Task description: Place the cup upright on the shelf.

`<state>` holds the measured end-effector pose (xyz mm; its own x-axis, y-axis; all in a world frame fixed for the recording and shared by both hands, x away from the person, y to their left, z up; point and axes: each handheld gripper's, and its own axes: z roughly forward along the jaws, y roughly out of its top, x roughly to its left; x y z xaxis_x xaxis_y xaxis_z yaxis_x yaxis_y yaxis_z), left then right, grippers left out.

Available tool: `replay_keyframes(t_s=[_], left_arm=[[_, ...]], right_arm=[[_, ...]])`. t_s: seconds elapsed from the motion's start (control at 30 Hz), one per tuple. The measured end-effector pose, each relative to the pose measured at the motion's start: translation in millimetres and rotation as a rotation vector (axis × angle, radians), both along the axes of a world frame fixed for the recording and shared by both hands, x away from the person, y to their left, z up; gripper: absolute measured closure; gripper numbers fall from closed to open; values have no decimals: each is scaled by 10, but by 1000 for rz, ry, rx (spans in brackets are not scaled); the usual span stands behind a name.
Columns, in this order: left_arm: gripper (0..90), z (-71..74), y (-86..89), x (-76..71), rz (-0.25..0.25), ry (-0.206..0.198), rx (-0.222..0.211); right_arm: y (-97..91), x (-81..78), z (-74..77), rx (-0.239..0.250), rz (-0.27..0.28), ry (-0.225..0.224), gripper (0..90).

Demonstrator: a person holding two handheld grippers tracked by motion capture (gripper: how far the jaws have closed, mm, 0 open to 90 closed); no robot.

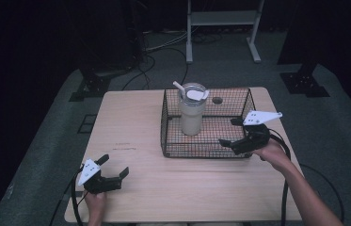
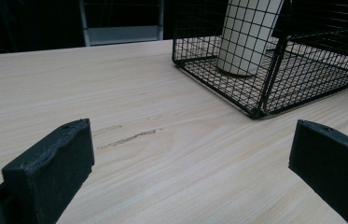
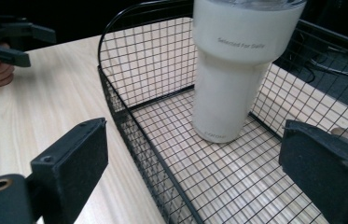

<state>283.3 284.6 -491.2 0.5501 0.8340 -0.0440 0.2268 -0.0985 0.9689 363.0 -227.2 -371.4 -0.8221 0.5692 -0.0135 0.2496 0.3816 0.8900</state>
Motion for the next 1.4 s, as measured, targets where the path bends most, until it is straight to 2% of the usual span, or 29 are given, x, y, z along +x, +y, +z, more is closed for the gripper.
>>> replay_keyframes(t_s=[0.37,0.7,0.73,1.1,1.2,1.37,1.4], left_arm=[[0,0,0,-2,1,0,0],[0,0,2,-1,0,-1,-1],[0,0,2,0,-1,0,-1],[0,2,0,-3,-2,2,-2],[0,2,2,-3,-4,1,-3],[0,2,3,-4,-2,1,-3],[0,2,4,-8,-1,0,-5]], right_arm=[[-23,-148,-47,6,22,5,75],[-107,-264,-176,12,29,24,75],[-124,-286,-197,24,31,27,76],[-192,-434,-277,38,36,16,75],[-223,-481,-327,54,36,15,75],[-251,-578,-436,48,24,9,75],[-260,-608,-482,63,22,10,75]])
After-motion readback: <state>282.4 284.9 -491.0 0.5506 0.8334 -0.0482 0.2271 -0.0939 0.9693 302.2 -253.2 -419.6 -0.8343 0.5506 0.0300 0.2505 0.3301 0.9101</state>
